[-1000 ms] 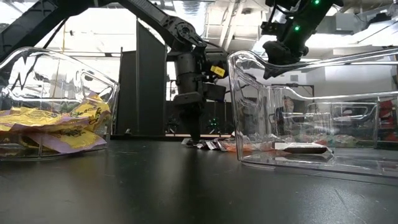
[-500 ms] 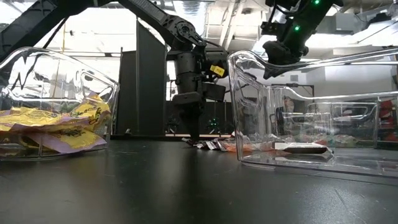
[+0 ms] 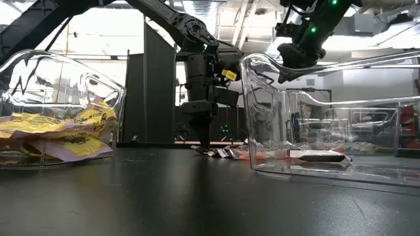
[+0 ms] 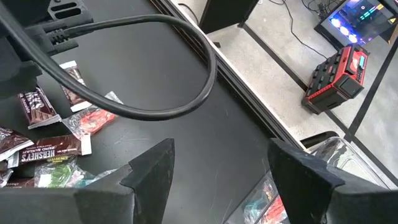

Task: Sort candy
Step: Put the brown candy in the bottom right transparent container

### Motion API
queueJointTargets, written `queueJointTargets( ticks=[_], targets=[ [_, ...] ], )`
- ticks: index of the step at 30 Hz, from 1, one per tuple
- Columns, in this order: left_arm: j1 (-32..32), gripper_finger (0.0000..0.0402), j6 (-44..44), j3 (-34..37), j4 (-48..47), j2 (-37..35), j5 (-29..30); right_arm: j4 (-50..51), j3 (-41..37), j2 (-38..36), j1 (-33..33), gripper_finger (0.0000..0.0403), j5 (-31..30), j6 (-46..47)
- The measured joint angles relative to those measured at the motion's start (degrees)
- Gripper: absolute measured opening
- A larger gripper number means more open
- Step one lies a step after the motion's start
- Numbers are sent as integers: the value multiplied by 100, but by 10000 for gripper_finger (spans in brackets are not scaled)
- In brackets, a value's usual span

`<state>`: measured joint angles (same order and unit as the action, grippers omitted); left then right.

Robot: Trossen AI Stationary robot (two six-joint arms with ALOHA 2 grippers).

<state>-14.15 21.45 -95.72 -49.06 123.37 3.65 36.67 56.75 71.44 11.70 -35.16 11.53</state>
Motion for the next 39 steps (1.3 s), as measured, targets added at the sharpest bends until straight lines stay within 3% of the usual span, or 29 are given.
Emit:
queueJointTargets(
  ticks=[18, 22, 32, 39],
  targets=[
    [12, 6, 53, 28, -152, -214, -31, 1, 0, 0, 4, 274, -2, 0],
    [15, 48, 12, 85, -399, -183, -31, 2, 0, 0, 2, 274, -4, 0],
    [17, 217, -27, 189, -599, -190, -28, 16, 0, 0, 2, 274, -2, -2],
    [15, 248, -119, 587, -152, -207, -14, 17, 0, 0, 2, 274, -2, -4]
  ],
)
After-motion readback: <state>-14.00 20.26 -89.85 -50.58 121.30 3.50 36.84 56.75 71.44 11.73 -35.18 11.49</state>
